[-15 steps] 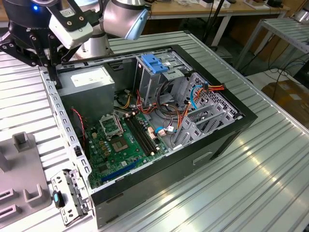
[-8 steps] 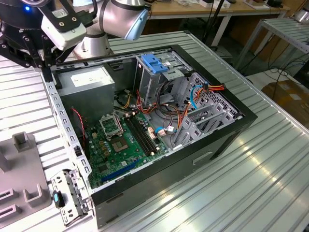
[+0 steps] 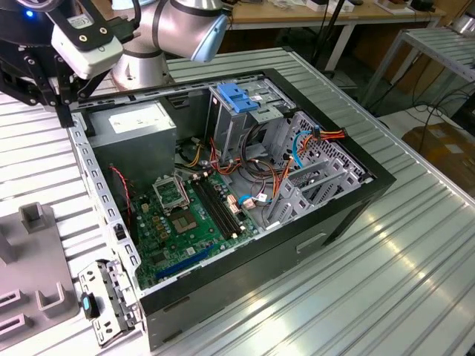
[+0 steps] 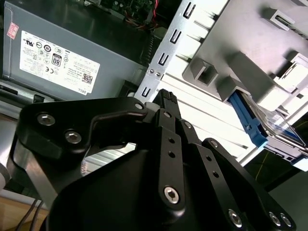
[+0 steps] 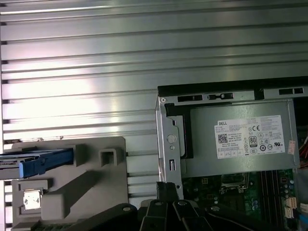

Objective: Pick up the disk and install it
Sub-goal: 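Reach for the disk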

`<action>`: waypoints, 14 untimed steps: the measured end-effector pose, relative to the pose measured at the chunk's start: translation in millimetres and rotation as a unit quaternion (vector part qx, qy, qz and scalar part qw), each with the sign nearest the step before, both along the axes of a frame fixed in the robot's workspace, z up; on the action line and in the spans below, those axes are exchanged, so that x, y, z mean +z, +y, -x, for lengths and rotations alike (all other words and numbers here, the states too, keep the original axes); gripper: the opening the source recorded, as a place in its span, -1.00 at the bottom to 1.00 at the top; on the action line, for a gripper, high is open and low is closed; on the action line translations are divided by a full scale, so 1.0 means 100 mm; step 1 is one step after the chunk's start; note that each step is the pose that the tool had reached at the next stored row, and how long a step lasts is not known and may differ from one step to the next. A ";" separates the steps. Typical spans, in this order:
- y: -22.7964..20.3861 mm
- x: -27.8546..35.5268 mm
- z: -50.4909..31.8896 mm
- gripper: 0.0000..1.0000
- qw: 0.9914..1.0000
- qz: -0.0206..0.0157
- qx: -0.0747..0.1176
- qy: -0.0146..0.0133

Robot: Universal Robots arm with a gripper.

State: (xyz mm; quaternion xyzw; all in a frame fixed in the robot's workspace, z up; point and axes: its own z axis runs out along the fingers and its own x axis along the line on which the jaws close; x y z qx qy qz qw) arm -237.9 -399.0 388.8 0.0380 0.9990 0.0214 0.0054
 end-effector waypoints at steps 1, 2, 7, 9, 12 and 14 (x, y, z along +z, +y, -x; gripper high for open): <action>0.000 0.000 0.009 -0.79 1.000 0.000 0.000 0.000; 0.000 -0.001 0.024 -0.79 1.000 0.000 0.000 0.000; 0.000 -0.003 0.085 -0.79 1.000 0.000 0.000 0.001; 0.000 -0.005 0.112 -0.79 1.000 0.000 0.000 0.001; 0.000 -0.006 0.146 -0.79 1.000 0.000 0.000 0.001; 0.000 -0.007 0.172 -0.79 1.000 0.000 0.000 0.001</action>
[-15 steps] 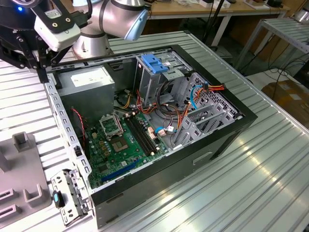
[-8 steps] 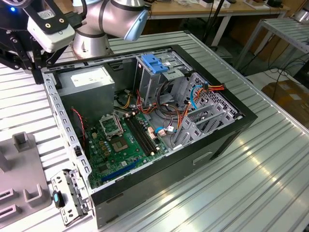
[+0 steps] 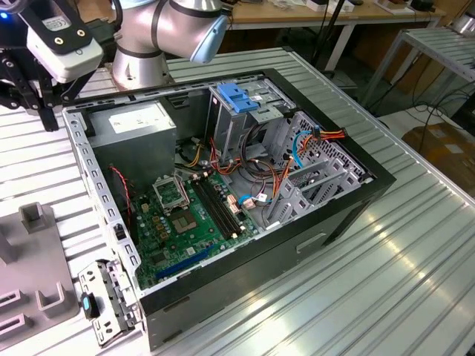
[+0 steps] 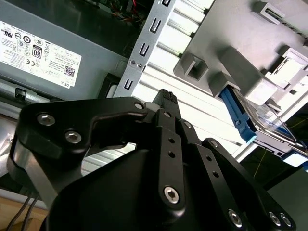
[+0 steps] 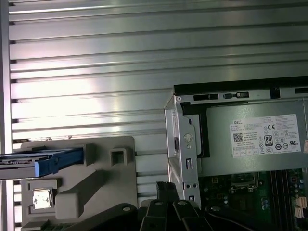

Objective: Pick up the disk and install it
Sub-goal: 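Reach for the disk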

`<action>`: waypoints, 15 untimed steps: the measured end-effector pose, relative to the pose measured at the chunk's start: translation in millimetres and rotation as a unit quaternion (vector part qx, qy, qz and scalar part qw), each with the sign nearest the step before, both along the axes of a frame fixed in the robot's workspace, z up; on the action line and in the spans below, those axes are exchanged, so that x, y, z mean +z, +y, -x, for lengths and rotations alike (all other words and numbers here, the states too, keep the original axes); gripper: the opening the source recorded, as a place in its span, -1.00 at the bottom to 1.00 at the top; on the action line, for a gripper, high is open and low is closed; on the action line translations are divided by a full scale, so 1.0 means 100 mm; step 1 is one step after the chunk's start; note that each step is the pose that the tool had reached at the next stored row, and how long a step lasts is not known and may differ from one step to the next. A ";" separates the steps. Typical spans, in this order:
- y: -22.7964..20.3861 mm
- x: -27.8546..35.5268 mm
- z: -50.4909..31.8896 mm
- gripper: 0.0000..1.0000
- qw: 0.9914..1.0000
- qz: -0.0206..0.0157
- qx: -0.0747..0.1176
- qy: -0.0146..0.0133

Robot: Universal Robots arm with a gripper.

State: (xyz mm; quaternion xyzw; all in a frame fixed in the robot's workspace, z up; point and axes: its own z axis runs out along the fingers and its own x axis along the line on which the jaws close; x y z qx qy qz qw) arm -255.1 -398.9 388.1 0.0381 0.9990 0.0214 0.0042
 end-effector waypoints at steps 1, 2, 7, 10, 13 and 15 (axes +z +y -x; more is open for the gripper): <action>0.000 -0.001 0.013 -0.79 1.000 0.000 0.000 0.000; 0.000 -0.001 0.023 -0.79 1.000 0.000 0.000 0.000; 0.000 -0.004 0.083 -0.79 1.000 0.000 0.000 0.001; 0.000 -0.005 0.118 -0.79 1.000 0.000 0.000 0.001; 0.000 -0.007 0.147 -0.79 1.000 0.000 0.000 0.001; 0.000 -0.008 0.166 -0.79 1.000 0.000 0.000 0.001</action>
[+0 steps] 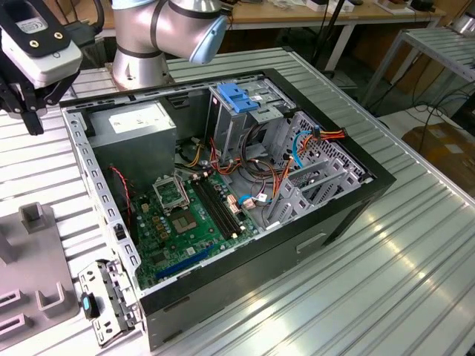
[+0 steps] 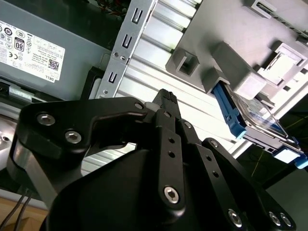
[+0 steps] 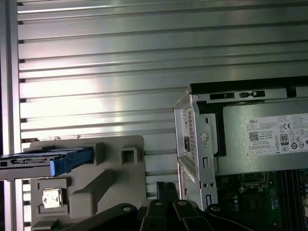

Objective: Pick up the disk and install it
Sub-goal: 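Reach for the disk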

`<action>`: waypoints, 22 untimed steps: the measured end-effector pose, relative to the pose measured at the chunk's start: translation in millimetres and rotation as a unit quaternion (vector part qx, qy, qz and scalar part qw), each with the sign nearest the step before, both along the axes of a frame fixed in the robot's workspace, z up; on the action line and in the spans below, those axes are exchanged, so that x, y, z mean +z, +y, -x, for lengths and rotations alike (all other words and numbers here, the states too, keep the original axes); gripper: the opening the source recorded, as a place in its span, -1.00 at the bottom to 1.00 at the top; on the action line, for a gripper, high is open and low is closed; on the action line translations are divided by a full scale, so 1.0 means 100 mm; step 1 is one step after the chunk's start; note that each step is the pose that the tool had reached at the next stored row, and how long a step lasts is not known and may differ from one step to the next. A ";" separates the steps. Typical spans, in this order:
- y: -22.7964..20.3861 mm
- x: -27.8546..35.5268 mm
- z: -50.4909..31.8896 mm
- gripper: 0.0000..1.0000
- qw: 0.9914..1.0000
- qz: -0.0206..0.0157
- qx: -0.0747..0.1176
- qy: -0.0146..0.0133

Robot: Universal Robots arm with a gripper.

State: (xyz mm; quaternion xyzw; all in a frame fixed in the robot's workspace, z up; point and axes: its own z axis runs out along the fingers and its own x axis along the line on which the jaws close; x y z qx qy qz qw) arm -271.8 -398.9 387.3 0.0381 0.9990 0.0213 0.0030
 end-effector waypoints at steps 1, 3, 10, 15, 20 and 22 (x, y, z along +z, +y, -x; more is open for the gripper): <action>0.000 0.000 0.010 -0.79 1.000 0.000 0.000 0.000; 0.000 -0.001 0.030 -0.79 1.000 0.000 0.000 0.000; 0.000 -0.005 0.103 -0.79 1.000 0.000 0.000 0.001; 0.000 -0.008 0.157 -0.79 1.000 0.000 0.000 0.001; 0.000 -0.011 0.213 -0.79 1.000 0.000 0.000 0.001; 0.000 -0.012 0.233 -0.79 1.000 0.000 0.000 0.002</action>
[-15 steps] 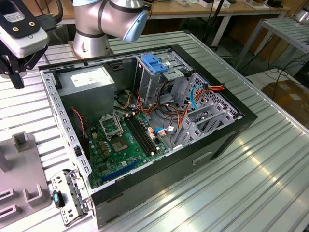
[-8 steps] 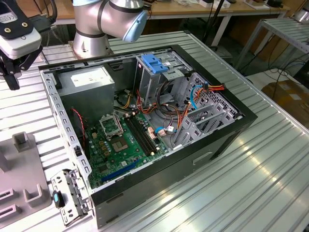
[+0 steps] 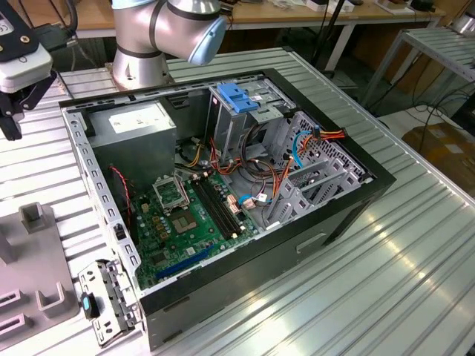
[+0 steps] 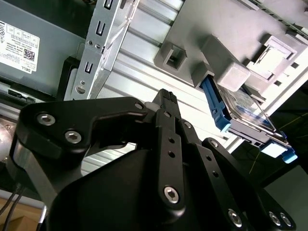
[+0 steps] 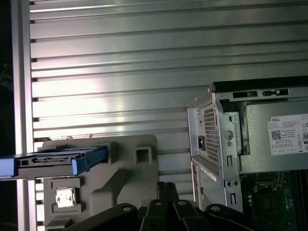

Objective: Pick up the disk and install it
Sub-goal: 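Reach for the disk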

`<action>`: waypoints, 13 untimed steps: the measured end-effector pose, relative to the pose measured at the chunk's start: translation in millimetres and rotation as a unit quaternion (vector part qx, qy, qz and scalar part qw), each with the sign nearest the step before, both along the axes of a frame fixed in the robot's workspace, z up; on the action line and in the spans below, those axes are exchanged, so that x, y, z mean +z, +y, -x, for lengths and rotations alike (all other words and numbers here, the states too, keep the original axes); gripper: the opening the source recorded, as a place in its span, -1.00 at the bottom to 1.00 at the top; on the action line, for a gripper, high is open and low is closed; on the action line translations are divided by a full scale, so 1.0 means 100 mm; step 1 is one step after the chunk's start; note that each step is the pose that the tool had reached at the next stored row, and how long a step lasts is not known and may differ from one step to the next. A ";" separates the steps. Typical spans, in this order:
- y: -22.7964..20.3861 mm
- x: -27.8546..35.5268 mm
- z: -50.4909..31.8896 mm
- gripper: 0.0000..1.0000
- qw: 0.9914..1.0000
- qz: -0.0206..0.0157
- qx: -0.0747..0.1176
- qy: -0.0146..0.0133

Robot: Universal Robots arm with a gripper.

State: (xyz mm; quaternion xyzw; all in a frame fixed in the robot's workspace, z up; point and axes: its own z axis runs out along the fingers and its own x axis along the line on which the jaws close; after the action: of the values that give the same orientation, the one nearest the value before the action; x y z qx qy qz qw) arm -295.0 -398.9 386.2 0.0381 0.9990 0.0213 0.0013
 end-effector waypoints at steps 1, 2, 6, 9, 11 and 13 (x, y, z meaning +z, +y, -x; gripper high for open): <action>0.000 0.000 0.009 -0.79 1.000 0.000 0.000 0.000; 0.000 -0.001 0.023 -0.79 1.000 0.000 0.000 0.000; 0.000 -0.003 0.075 -0.79 1.000 0.000 0.000 0.001; 0.000 -0.006 0.132 -0.79 1.000 0.000 0.000 0.001; 0.000 -0.007 0.161 -0.79 1.000 0.000 0.000 0.001; 0.000 -0.007 0.181 -0.79 1.000 0.000 0.000 0.001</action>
State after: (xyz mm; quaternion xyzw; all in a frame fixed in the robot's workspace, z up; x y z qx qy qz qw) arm -313.2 -398.9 385.4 0.0382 0.9990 0.0212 -0.0001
